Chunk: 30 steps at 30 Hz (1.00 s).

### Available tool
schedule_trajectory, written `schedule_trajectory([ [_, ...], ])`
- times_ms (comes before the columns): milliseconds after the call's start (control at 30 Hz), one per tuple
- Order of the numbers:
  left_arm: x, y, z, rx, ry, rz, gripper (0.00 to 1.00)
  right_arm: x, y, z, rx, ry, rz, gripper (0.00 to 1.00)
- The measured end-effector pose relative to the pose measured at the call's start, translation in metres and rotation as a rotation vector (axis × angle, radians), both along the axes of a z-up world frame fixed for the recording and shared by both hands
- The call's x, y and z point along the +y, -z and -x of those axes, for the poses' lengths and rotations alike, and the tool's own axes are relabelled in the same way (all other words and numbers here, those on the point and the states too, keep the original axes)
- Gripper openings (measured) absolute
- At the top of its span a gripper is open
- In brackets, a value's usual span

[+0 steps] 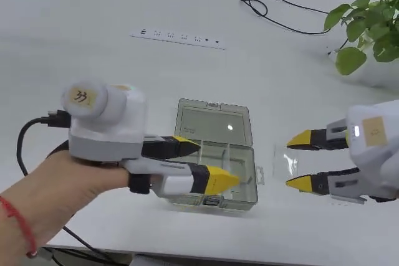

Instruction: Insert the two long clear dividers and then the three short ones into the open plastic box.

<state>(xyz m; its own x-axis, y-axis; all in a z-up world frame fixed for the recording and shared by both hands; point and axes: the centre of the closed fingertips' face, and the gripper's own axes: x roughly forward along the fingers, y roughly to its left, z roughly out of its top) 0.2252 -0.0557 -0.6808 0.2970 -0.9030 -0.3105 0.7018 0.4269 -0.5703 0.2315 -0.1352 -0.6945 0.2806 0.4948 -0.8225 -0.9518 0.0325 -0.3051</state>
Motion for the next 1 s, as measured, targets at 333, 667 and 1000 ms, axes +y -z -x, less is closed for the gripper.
schedule_trajectory([
  [333, -0.025, -0.01, 0.006, 0.143, -0.026, 0.091, 0.41, 0.019, -0.01, 0.011, -0.021, -0.011, -0.004, 0.32],
  [667, -0.042, -0.006, 0.01, 0.257, -0.032, 0.134, 0.23, 0.033, -0.017, 0.019, -0.036, -0.028, -0.002, 0.32],
  [1000, -0.049, -0.005, 0.015, 0.287, -0.02, 0.151, 0.06, 0.036, -0.019, 0.023, -0.045, -0.043, 0.008, 0.32],
])
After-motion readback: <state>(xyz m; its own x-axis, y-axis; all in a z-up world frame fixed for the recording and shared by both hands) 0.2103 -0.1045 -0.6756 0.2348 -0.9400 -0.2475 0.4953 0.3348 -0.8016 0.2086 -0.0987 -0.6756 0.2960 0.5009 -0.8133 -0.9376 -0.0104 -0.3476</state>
